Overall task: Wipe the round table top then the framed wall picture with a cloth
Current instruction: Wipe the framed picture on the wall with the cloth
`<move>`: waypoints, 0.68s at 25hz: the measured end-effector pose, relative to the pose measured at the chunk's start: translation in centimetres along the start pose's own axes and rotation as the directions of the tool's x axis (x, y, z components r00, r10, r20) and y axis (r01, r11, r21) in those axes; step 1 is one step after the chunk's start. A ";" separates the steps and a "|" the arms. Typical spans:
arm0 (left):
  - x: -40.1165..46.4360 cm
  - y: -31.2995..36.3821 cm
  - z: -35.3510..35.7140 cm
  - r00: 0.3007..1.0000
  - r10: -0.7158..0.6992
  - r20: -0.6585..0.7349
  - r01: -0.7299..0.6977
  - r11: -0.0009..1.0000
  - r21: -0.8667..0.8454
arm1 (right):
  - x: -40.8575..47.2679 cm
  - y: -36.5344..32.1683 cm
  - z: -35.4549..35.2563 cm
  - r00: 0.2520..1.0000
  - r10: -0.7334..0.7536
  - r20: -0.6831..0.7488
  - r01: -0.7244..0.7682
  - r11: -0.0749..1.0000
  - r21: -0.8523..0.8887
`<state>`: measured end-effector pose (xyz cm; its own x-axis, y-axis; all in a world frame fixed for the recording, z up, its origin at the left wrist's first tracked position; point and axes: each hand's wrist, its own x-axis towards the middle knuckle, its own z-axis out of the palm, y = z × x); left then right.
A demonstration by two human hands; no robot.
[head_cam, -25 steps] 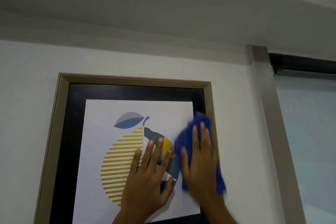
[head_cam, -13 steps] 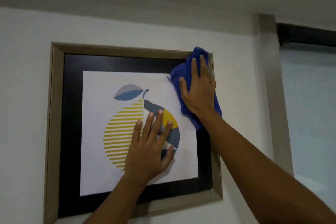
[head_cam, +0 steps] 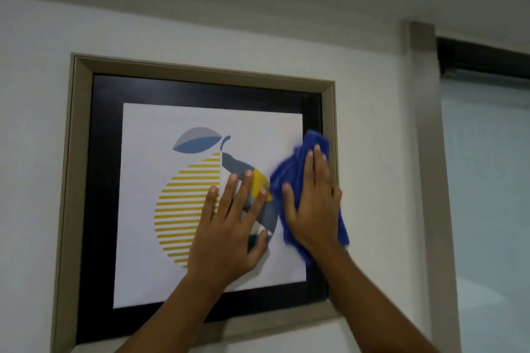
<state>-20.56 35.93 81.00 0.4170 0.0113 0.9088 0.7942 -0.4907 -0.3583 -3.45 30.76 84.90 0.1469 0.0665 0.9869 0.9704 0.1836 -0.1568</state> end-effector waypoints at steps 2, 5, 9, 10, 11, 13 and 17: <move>0.1 0.1 -0.1 1.000 -0.002 0.025 0.002 1.000 -0.004 | 7.0 -1.5 -0.4 0.999 -0.006 -0.043 0.005 1.000 -0.018; 0.2 0.1 0.2 1.000 -0.013 0.019 0.013 1.000 -0.006 | 9.0 -0.7 0.3 0.990 -0.106 -0.089 0.107 0.994 -0.002; -0.1 0.3 0.3 0.999 -0.004 0.040 0.004 1.000 0.010 | -0.1 1.0 3.0 0.909 0.413 -0.052 -0.413 0.911 0.005; -0.3 0.3 0.3 0.999 -0.006 0.041 0.005 1.000 0.015 | -4.2 1.7 3.1 0.903 0.411 -0.124 -0.421 0.905 -0.063; -0.5 0.4 0.2 0.999 -0.004 0.044 0.004 1.000 0.012 | -7.6 1.8 2.7 0.926 0.375 -0.045 -0.378 0.921 -0.099; -0.4 0.5 0.1 0.999 -0.008 0.049 0.007 1.000 0.009 | -9.6 2.1 1.3 0.968 0.250 0.022 -0.227 0.909 -0.349; -0.4 0.4 0.0 0.998 -0.013 0.059 0.011 1.000 0.026 | -1.5 1.5 -0.8 0.994 -0.020 0.107 0.027 0.998 -0.060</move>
<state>-20.47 35.73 80.47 0.4323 0.0686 0.8991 0.8100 -0.4677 -0.3537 -2.03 30.17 83.21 0.1057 0.1673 0.9802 0.9837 0.1265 -0.1277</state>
